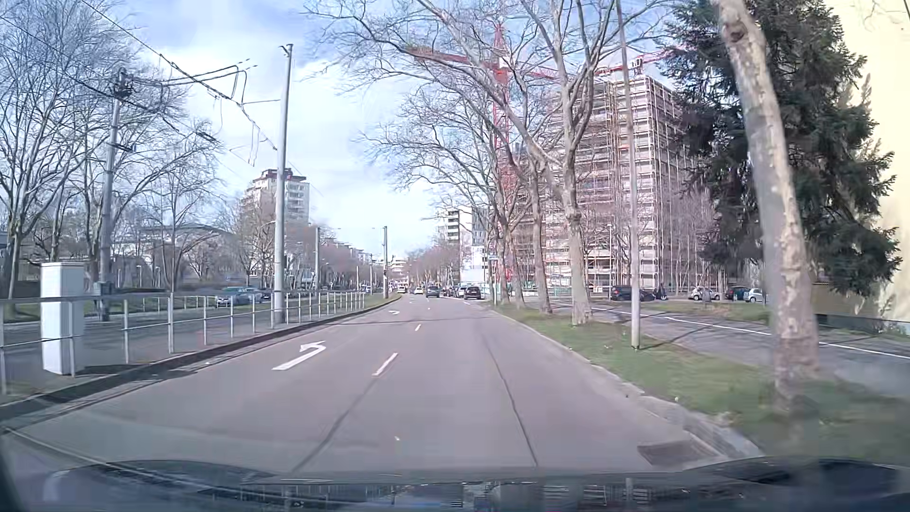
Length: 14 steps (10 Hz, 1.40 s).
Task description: Follow the waypoints while adhering to traffic rules and regulations
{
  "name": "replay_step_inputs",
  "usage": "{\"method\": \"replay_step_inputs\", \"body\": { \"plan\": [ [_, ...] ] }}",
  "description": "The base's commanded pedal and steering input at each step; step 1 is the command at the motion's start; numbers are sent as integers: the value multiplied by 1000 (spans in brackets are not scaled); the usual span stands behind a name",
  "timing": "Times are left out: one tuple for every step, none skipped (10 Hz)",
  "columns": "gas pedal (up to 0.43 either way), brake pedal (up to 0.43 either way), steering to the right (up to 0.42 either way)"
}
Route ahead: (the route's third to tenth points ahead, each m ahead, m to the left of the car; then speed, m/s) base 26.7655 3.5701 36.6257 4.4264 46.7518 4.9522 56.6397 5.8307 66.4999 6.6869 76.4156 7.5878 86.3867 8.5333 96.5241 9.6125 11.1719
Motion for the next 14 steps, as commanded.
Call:
{"method": "replay_step_inputs", "body": {
  "plan": [
    [98,0,-7],
    [98,0,-7],
    [110,0,-7],
    [110,0,-7],
    [110,0,-6],
    [110,0,-6],
    [110,0,-6],
    [110,0,-6],
    [110,0,-6],
    [110,0,-6],
    [110,0,-6],
    [110,0,-6],
    [110,0,-6],
    [110,0,-6]
  ]
}}
